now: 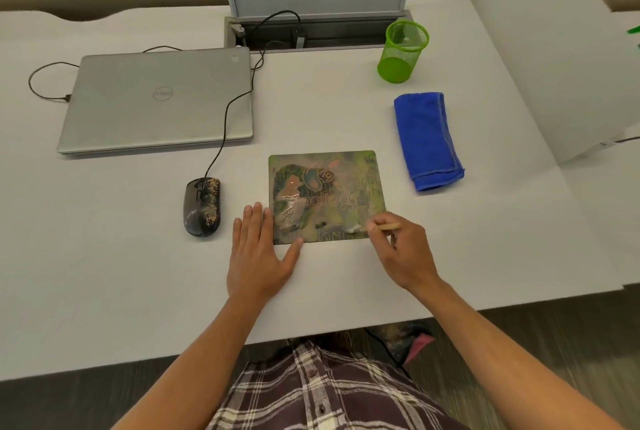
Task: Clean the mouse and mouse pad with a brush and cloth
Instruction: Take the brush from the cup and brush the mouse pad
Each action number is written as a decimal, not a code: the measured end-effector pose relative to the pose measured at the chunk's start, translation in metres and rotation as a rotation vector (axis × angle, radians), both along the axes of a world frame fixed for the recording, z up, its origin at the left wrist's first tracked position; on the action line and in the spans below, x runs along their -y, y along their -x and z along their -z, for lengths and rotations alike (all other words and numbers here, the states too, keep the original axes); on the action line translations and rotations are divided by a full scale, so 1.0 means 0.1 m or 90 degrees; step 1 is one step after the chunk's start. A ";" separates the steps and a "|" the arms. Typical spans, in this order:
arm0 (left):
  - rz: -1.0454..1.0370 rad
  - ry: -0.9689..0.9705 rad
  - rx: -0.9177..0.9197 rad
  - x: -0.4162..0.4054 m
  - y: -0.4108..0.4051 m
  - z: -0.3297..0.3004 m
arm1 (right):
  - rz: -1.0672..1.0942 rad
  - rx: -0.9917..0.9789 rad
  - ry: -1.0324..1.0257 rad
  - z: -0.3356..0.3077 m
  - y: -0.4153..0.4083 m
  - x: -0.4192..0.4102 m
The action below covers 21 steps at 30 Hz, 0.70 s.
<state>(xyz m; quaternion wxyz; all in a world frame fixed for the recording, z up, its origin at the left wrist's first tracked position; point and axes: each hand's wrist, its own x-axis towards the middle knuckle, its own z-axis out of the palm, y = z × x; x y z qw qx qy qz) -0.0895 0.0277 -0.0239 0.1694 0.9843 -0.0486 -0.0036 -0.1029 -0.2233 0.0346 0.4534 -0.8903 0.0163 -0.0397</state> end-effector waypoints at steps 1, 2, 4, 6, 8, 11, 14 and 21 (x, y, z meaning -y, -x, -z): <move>0.000 0.001 0.001 0.00 0.00 -0.01 | 0.015 0.014 -0.012 -0.02 -0.02 0.01; 0.002 0.003 0.000 0.00 0.00 -0.02 | 0.033 0.029 -0.025 -0.03 -0.07 0.00; 0.004 0.000 -0.004 0.00 0.00 -0.03 | 0.065 0.047 -0.045 -0.05 -0.18 -0.05; 0.003 -0.001 -0.004 0.01 0.00 -0.04 | 0.071 0.038 -0.060 -0.03 -0.29 -0.15; 0.003 -0.002 -0.002 0.01 0.00 -0.06 | 0.050 0.018 -0.047 0.00 -0.33 -0.24; 0.004 -0.004 -0.004 0.00 0.00 -0.06 | -0.008 0.030 -0.002 0.05 -0.23 -0.30; 0.003 -0.006 -0.004 0.01 0.00 -0.06 | -0.026 0.053 0.033 0.06 -0.07 -0.19; 0.002 -0.006 -0.004 0.01 0.01 -0.06 | 0.012 0.071 0.051 -0.05 -0.15 0.07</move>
